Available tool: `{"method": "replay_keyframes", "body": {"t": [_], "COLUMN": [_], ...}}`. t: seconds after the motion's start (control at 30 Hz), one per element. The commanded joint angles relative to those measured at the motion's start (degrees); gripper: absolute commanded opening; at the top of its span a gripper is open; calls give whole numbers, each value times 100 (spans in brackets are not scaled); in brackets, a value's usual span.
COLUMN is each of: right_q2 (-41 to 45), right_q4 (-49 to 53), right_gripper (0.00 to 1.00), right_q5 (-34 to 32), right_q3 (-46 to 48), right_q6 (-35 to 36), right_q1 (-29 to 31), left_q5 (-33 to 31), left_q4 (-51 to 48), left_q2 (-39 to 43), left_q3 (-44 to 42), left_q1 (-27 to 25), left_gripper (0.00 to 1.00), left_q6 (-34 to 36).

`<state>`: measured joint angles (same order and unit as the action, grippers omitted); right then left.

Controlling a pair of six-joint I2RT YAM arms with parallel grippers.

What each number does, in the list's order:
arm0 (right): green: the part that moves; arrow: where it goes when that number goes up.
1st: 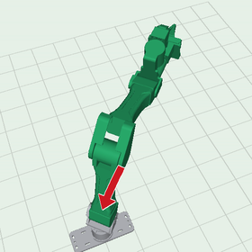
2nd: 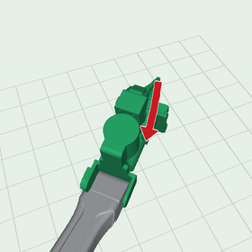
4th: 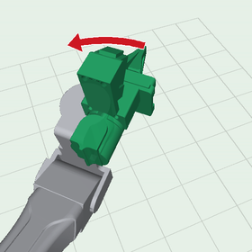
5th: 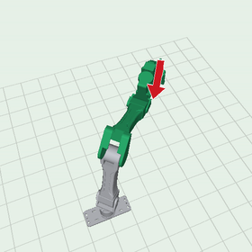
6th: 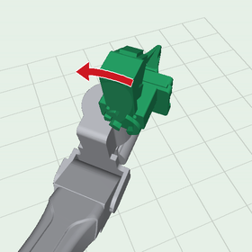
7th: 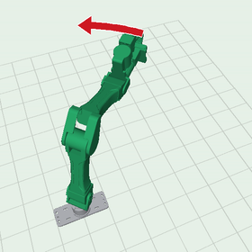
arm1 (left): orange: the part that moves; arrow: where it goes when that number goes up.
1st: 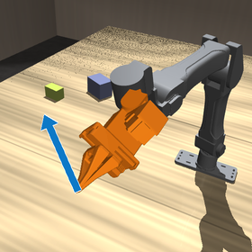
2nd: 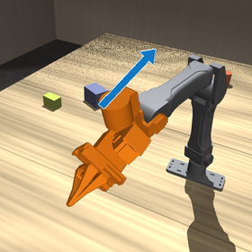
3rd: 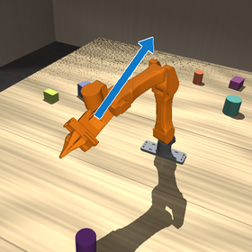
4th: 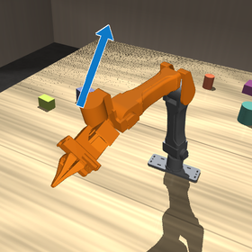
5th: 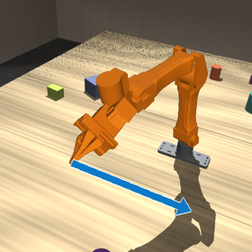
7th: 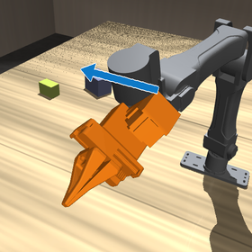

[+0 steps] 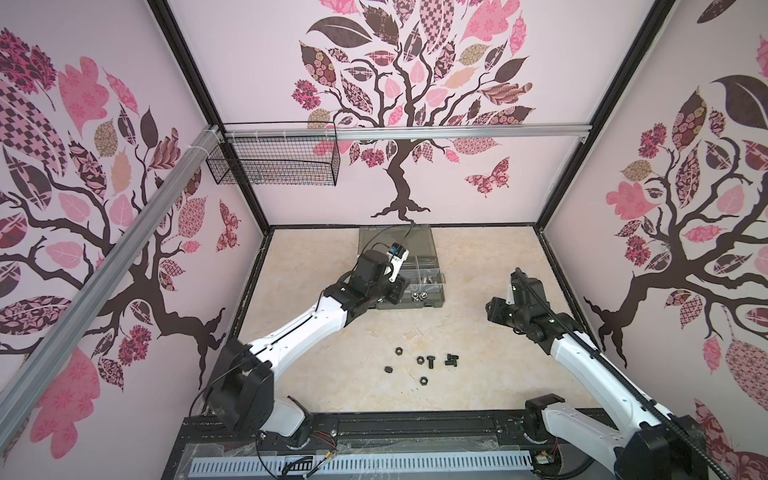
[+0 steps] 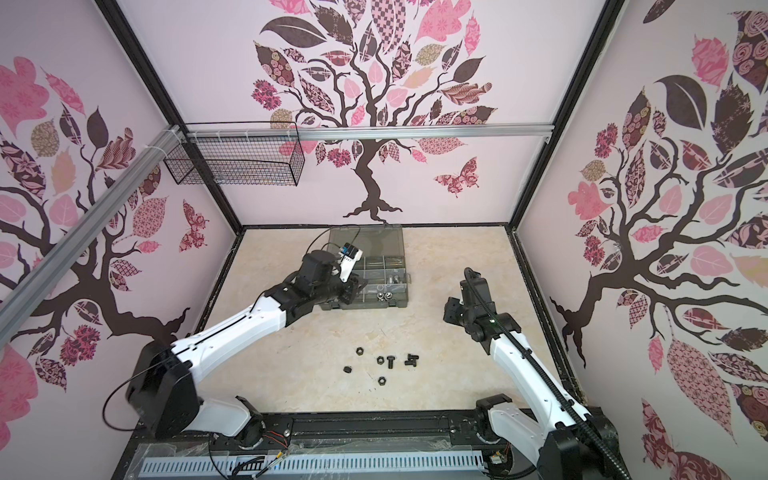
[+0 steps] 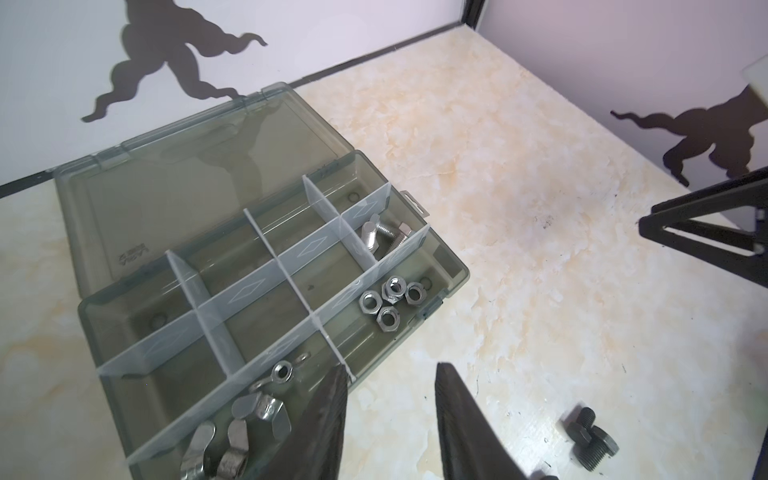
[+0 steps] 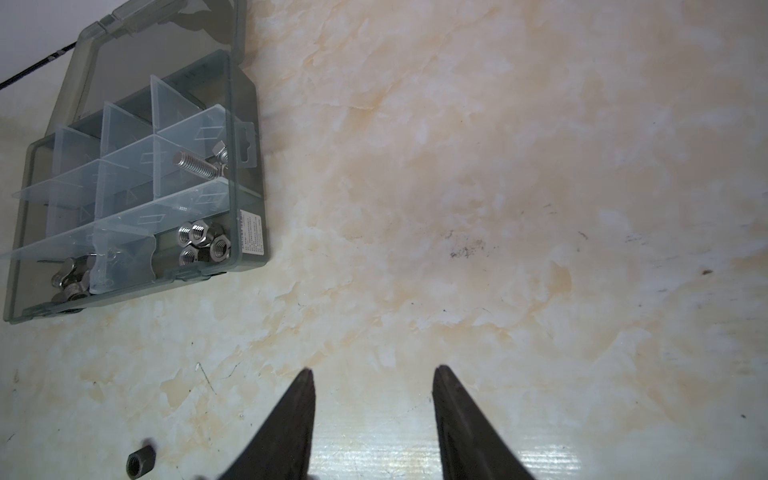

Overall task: Sort the screws and nuts into containers
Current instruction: 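Withdraw the left gripper from the box back toward the pile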

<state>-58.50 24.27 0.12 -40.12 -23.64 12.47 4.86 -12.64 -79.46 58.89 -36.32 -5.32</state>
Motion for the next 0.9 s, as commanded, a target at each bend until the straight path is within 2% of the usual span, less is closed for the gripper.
{"method": "replay_keyframes", "body": {"t": [0.0,0.23,0.37,0.5,0.67,0.87], "right_q2": [-77,-435,-624,-713,-837,-890], "right_q4": [94,255,234,331,456,552], "right_gripper": [50,53,53,53,54,54], "right_q5": [214,16,231,140,44,-64], "right_q3": [46,-32,57,91,136,198], "right_q6": [-101,-149,-291,-399,-514,-703], "right_q1": [78,856,1073,1464,2030,2530], "left_q5": [-197,-372,-453,-503,-615,-541], "left_q4": [-39,-394,-680,-673,-862,-1012], "left_q2": [653,2143,2926,3610,4095,4150], "left_q3": [-820,-1909,-2373,-2838,-3033,-3050], "left_q1": [54,63,63,63,63,57], "left_gripper": [39,41,41,42,43,43], "left_q6": [-566,-1124,-1423,-1615,-1752,-1792]}}
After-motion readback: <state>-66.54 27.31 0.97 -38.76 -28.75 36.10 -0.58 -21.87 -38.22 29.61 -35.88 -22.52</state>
